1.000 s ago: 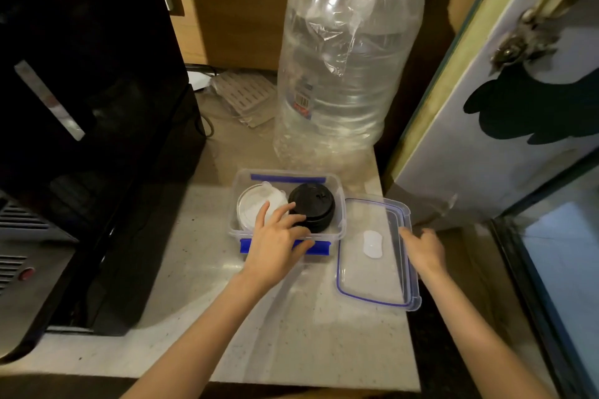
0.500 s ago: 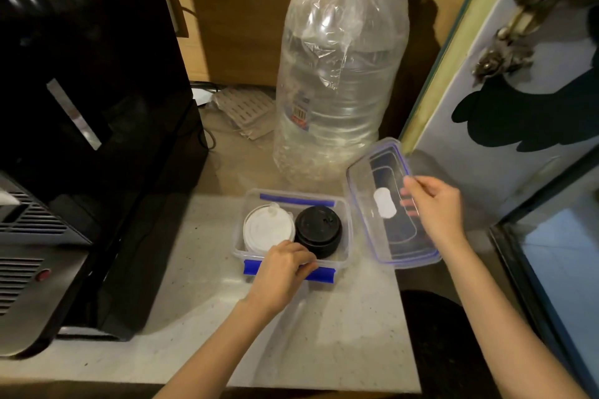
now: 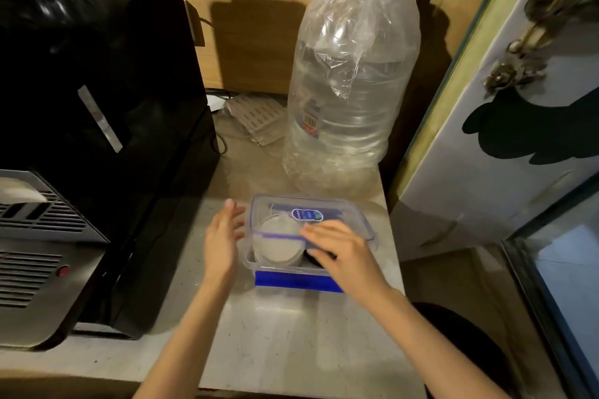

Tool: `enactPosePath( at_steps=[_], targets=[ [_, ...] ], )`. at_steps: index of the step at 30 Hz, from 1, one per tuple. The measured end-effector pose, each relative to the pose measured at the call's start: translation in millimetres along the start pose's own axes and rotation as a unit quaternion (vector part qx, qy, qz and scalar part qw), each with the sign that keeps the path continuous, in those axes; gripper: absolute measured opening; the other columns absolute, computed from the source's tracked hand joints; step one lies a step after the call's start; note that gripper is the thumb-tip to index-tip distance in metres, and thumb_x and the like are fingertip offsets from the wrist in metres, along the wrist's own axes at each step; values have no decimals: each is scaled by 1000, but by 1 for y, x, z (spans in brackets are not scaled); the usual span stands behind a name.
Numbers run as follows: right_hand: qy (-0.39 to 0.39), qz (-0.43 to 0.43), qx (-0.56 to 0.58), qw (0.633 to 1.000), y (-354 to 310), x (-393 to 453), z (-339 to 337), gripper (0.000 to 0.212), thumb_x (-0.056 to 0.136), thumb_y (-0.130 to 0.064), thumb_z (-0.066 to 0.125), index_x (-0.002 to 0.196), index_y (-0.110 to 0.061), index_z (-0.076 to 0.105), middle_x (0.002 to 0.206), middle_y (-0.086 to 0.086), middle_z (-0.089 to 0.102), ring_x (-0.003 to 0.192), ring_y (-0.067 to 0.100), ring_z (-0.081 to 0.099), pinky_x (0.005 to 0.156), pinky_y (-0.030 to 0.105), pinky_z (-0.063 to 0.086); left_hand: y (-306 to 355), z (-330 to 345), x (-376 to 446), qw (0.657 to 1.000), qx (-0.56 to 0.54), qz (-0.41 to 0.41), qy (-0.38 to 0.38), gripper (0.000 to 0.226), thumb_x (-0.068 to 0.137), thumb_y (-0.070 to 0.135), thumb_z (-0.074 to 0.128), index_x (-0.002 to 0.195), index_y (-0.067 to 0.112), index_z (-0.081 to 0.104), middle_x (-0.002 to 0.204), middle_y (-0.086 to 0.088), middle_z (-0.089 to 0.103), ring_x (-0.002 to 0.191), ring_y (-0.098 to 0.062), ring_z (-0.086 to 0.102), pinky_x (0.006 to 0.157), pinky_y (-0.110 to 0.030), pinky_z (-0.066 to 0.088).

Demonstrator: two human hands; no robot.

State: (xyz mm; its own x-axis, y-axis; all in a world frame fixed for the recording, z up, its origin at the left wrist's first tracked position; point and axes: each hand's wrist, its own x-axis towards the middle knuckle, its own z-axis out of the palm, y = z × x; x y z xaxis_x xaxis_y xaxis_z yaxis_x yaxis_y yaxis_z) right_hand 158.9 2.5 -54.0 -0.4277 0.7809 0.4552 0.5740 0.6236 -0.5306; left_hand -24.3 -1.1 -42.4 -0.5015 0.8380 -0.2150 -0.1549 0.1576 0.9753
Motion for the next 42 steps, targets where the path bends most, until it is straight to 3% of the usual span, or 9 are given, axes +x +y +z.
enactPosePath(
  at_steps=[3, 7, 14, 17, 20, 24, 28, 33, 42],
  targets=[
    [-9, -75, -70, 995, 1, -12, 20, 34, 69, -11, 73, 103, -12, 71, 99, -2, 75, 96, 7, 55, 85, 22, 48, -11, -12, 8, 966, 257, 37, -7, 50, 88, 33, 55, 132, 10, 46, 133, -12, 55, 118, -26, 52, 92, -32, 41],
    [-24, -103, -96, 990, 2, -21, 35, 37, 63, -15, 83, 98, -15, 73, 97, -4, 75, 96, 7, 53, 77, 24, 54, -28, -11, 5, 941, 332, 58, -19, 50, 88, 27, 57, 134, 10, 44, 138, -13, 50, 120, -29, 52, 96, -41, 46],
    [-36, -51, -78, 995, 9, -25, 40, 31, 70, -15, 75, 101, -13, 71, 102, -1, 74, 102, 6, 51, 86, 23, 51, -35, -5, 3, 952, 305, 28, -16, 49, 91, 21, 53, 137, 16, 38, 138, -10, 49, 116, -29, 55, 81, -37, 53],
    [-4, 54, 21, 998, 6, -23, 33, 27, 78, -24, 64, 103, -13, 70, 106, 2, 72, 107, 6, 53, 88, 33, 55, -35, -7, 5, 947, 320, 24, -9, 50, 89, 21, 56, 136, 15, 41, 136, -10, 51, 115, -29, 56, 85, -41, 53],
    [100, 174, -6, 980, 18, -15, 22, 33, 89, -32, 53, 115, -15, 63, 123, 4, 64, 118, 17, 53, 95, 40, 50, -34, -7, 6, 950, 312, 10, -5, 50, 87, 24, 59, 133, 16, 43, 133, -9, 54, 110, -28, 58, 78, -37, 54],
    [70, 380, 54, 921, 44, -8, 12, 47, 94, -30, 49, 137, -16, 38, 138, 8, 49, 118, 18, 52, 76, 21, 49, -31, -3, 8, 956, 293, 14, 10, 43, 88, 27, 56, 129, 16, 48, 130, -8, 57, 106, -25, 59, 72, -29, 47],
    [83, 390, 90, 912, 53, -12, 11, 41, 94, -25, 47, 133, -15, 43, 127, 8, 59, 104, 14, 59, 59, 11, 46, -30, 0, 10, 956, 291, 32, 19, 39, 89, 27, 55, 126, 14, 52, 126, -8, 60, 93, -13, 54, 69, -22, 45],
    [85, 395, 77, 911, 55, -13, 17, 44, 94, -28, 47, 136, -15, 42, 130, 8, 57, 110, 20, 59, 70, 24, 53, -30, 0, 9, 956, 292, 33, 16, 37, 90, 25, 54, 125, 12, 53, 124, -9, 61, 90, -11, 52, 55, -10, 38],
    [81, 397, 68, 912, 55, -12, 13, 43, 93, -29, 49, 133, -16, 44, 131, 9, 56, 112, 21, 57, 78, 32, 54, -27, 0, 14, 957, 284, 41, -36, 35, 92, 24, 51, 126, 24, 51, 130, -6, 55, 100, -17, 54, 66, -23, 51]
  ],
)
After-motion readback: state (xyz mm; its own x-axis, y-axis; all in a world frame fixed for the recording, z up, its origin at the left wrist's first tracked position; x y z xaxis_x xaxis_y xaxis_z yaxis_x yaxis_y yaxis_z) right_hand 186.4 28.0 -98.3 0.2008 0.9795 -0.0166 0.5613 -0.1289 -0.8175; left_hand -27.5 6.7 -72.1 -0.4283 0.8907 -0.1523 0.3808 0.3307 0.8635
